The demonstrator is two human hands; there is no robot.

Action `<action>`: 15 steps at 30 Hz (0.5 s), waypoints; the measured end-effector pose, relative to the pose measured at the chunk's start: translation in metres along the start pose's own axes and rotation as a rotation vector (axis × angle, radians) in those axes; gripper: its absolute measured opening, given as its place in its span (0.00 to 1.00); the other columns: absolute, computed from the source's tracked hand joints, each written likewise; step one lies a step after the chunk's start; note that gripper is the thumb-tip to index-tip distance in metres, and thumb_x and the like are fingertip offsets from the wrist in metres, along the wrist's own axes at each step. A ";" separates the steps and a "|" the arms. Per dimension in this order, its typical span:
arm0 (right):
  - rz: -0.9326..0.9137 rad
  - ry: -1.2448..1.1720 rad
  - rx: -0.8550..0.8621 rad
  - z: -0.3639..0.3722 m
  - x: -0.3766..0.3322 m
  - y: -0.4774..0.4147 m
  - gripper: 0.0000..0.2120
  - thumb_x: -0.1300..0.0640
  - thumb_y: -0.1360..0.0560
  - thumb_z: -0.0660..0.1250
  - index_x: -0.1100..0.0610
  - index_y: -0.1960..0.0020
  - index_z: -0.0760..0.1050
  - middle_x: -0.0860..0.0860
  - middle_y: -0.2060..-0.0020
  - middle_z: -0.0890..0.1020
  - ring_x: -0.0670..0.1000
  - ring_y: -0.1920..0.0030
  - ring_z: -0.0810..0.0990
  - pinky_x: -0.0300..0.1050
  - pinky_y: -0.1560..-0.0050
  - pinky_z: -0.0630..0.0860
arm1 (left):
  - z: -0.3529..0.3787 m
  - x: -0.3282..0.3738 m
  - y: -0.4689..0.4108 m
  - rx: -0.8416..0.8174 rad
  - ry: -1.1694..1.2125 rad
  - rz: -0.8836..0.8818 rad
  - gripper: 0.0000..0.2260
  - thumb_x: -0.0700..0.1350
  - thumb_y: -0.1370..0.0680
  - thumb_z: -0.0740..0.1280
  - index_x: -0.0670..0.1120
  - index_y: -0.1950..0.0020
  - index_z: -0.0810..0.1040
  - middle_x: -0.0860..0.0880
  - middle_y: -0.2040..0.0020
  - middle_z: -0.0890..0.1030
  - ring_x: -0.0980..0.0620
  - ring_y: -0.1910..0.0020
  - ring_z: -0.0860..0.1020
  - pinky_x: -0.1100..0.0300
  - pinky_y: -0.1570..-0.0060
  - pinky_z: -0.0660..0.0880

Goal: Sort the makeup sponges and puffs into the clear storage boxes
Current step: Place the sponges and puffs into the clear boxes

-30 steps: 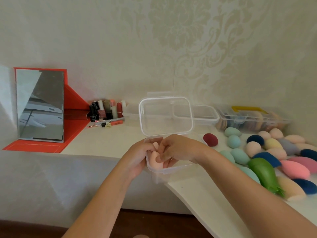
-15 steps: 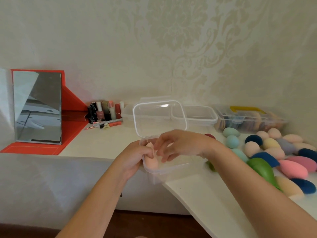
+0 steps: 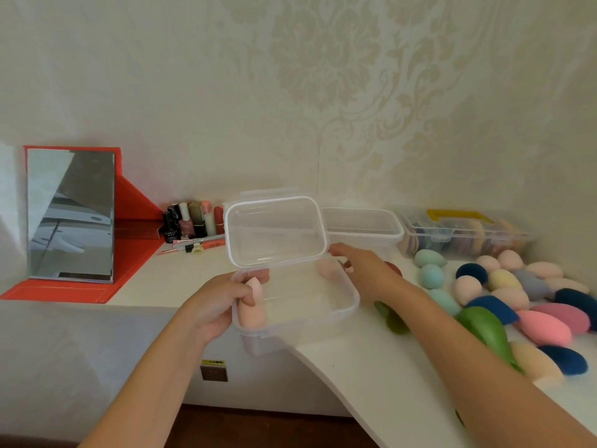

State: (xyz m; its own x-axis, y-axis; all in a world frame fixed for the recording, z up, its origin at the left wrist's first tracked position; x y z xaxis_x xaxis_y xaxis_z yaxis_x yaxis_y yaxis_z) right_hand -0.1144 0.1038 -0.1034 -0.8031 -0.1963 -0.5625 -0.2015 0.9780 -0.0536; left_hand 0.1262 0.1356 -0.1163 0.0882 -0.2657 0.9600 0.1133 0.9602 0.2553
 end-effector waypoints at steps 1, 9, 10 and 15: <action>-0.037 0.049 -0.007 0.006 0.001 0.000 0.15 0.52 0.23 0.63 0.45 0.37 0.70 0.39 0.48 0.75 0.45 0.49 0.76 0.39 0.48 0.71 | -0.003 0.000 -0.001 0.014 0.002 0.002 0.21 0.24 0.29 0.54 0.41 0.48 0.79 0.47 0.45 0.79 0.51 0.43 0.74 0.55 0.43 0.70; 0.178 0.113 0.215 -0.015 -0.012 -0.007 0.09 0.55 0.28 0.65 0.57 0.50 0.76 0.52 0.57 0.78 0.55 0.53 0.76 0.43 0.57 0.71 | 0.001 -0.001 -0.001 0.070 0.071 -0.002 0.19 0.24 0.29 0.56 0.41 0.49 0.79 0.46 0.46 0.78 0.50 0.47 0.74 0.56 0.49 0.72; 0.168 0.021 0.223 -0.025 -0.019 -0.002 0.05 0.56 0.28 0.65 0.57 0.54 0.76 0.51 0.62 0.77 0.53 0.57 0.76 0.41 0.63 0.69 | 0.005 -0.001 0.000 0.071 0.084 -0.004 0.19 0.24 0.29 0.56 0.41 0.50 0.79 0.47 0.46 0.78 0.50 0.49 0.75 0.56 0.49 0.72; -0.128 -0.344 -0.139 -0.047 -0.062 0.028 0.15 0.63 0.32 0.73 0.51 0.48 0.78 0.49 0.52 0.83 0.48 0.52 0.81 0.41 0.48 0.74 | 0.025 -0.004 -0.003 0.046 0.102 -0.002 0.17 0.26 0.31 0.60 0.40 0.49 0.79 0.45 0.47 0.78 0.49 0.50 0.76 0.57 0.51 0.72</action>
State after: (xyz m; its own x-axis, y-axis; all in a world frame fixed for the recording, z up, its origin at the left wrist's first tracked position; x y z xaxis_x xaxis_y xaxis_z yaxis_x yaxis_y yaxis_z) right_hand -0.0970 0.1395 -0.0314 -0.5362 -0.2582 -0.8036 -0.3808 0.9237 -0.0426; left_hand 0.1008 0.1355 -0.1177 0.1888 -0.2727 0.9434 0.0684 0.9620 0.2643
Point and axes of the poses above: each hand's wrist, its own y-axis away from the middle knuckle, its own z-axis out of the palm, x = y × z, the point moved 1 cm from there along -y, towards the middle knuckle
